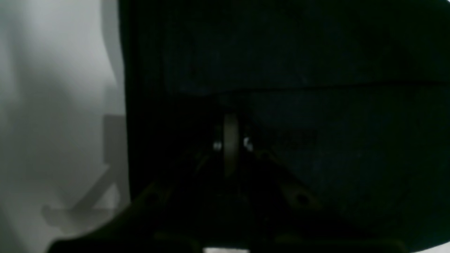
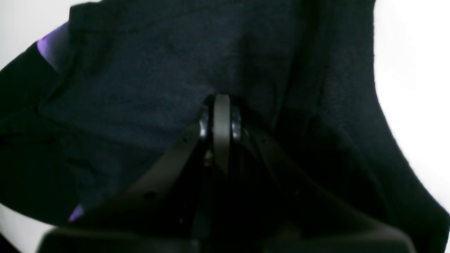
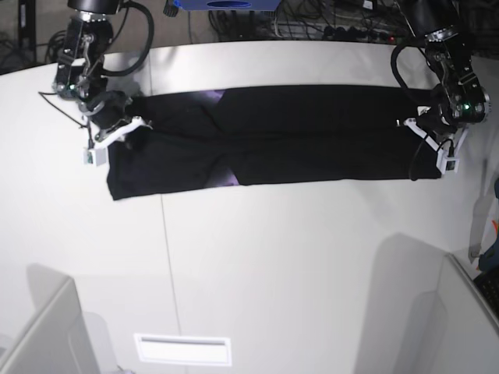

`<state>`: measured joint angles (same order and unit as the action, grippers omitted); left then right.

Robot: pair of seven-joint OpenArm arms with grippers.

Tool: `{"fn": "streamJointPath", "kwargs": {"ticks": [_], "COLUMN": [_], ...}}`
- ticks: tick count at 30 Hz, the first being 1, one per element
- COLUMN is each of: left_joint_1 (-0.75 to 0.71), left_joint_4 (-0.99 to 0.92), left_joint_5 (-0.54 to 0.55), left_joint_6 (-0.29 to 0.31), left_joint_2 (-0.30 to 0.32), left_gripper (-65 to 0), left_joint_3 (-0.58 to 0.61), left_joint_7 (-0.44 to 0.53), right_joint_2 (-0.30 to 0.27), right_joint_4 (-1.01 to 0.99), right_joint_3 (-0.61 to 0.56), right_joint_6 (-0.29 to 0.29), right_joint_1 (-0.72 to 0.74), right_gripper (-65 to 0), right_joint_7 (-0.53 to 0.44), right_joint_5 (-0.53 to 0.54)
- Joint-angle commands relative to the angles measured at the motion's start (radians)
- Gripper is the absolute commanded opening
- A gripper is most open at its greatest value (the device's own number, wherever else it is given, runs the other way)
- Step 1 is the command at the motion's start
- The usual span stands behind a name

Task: Fold the T-shirt properly
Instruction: 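Grasp the strip end with the left gripper and lift it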

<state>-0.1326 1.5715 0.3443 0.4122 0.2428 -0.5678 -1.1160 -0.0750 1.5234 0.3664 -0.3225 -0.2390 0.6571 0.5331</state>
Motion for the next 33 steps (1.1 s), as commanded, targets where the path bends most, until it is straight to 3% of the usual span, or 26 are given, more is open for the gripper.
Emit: {"fn": "streamJointPath", "kwargs": {"ticks": [1,6,14,18,22,28,30,33], "left_joint_1": [0.017,0.052,0.006,-0.026,-0.066,-0.063,-0.054,-0.020], "left_joint_4": [0.011,0.030,0.263,0.280,0.195,0.040,-0.010,-0.059], "left_joint_5": [0.000,0.000,0.037,0.217,0.382,0.453,0.473,0.465], "left_joint_6": [0.003,0.003,0.004,0.007,0.007,0.009,0.009,0.009], "left_joint_2": [0.013,0.014,0.011,-0.006,0.013,0.043,0.043,0.043], "left_gripper": [-65.0,-65.0,-65.0,-65.0,-65.0,-22.1,-17.1,-17.3], "left_joint_3": [-0.004,-0.007,-0.064,-0.232,-0.375,-0.404,-0.403,-0.374], "left_joint_7": [0.001,0.000,0.000,0.000,0.001,0.007,0.007,0.007], "right_joint_2": [-0.004,0.001,0.019,0.030,0.036,0.059,0.060,0.060], "right_joint_4": [-0.002,0.018,0.211,0.343,0.438,0.458,0.458,0.458], "right_joint_3": [0.026,0.044,0.038,0.038,0.038,0.038,0.012,-0.027], "right_joint_6": [0.032,0.029,0.024,0.018,-0.065,-0.088,-0.088,-0.088], "right_joint_1": [0.011,0.045,0.033,-0.003,-0.036,-0.035,-0.035,-0.038], "right_gripper": [-65.0,-65.0,-65.0,-65.0,-65.0,-65.0,-65.0,-65.0], "right_joint_7": [0.036,0.082,0.092,0.092,0.103,0.195,0.204,0.204], "right_joint_5": [-0.075,-0.098,-0.097,-0.097,-0.097,-0.097,-0.097,-0.097]}}
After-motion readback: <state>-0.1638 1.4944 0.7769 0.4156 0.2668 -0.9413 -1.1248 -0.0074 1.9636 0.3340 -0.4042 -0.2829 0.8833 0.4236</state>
